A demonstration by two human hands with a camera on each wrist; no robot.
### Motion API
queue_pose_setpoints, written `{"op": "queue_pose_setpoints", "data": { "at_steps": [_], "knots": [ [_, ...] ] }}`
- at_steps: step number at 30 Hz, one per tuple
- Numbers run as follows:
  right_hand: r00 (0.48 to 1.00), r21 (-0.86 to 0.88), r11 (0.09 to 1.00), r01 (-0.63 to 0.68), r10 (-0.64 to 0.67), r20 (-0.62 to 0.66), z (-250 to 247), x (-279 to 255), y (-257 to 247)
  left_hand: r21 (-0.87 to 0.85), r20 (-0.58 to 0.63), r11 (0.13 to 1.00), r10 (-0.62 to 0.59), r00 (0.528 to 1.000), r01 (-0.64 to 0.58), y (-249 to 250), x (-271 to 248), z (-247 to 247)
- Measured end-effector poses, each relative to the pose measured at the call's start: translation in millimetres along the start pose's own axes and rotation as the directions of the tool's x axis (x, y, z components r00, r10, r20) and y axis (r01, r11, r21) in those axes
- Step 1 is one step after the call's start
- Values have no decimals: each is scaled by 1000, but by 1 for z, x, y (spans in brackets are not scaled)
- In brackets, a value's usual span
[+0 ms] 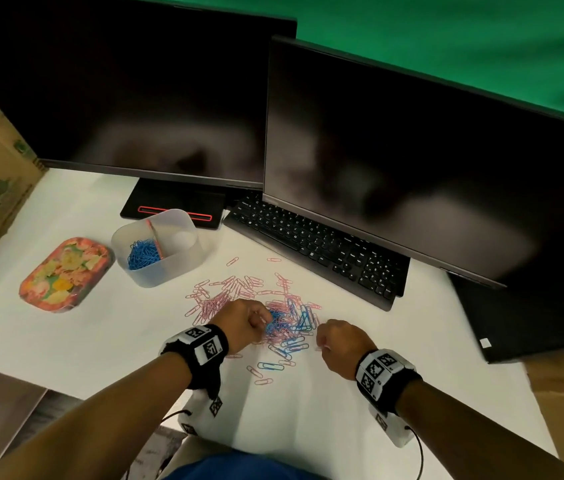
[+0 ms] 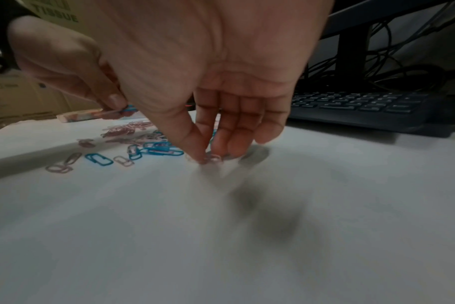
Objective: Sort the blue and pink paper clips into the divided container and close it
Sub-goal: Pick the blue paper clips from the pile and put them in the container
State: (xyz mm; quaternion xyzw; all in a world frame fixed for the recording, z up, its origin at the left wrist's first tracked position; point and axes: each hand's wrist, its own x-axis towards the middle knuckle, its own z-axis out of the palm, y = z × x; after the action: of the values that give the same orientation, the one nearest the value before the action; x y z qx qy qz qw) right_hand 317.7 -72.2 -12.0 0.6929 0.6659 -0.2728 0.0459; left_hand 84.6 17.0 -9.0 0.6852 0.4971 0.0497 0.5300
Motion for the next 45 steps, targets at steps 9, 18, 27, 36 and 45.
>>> {"op": "queue_pose_setpoints", "data": {
  "at_steps": [9,18,27,36,45],
  "knots": [
    [976,-38,978,203,-205,-76,18,2,-24,-287,18,952,-103,995,103,2,-6,-7],
    [991,163,978,126,-116,-73,16,6,-24,-341,-126,939,-99,987,51,5,-6,-14],
    [985,755,632,-172,96,144,4,5,-14,-573,-33,810,-175,984,125,11,-6,-10],
    [947,920,265,-288,218,234,-3,9,-9,-533,42,827,-183,982,177,15,-8,-2],
    [997,287,954,81,-78,-24,8,7,-27,521,180,833,104,978,-185,-1,-16,33]
  ]
}}
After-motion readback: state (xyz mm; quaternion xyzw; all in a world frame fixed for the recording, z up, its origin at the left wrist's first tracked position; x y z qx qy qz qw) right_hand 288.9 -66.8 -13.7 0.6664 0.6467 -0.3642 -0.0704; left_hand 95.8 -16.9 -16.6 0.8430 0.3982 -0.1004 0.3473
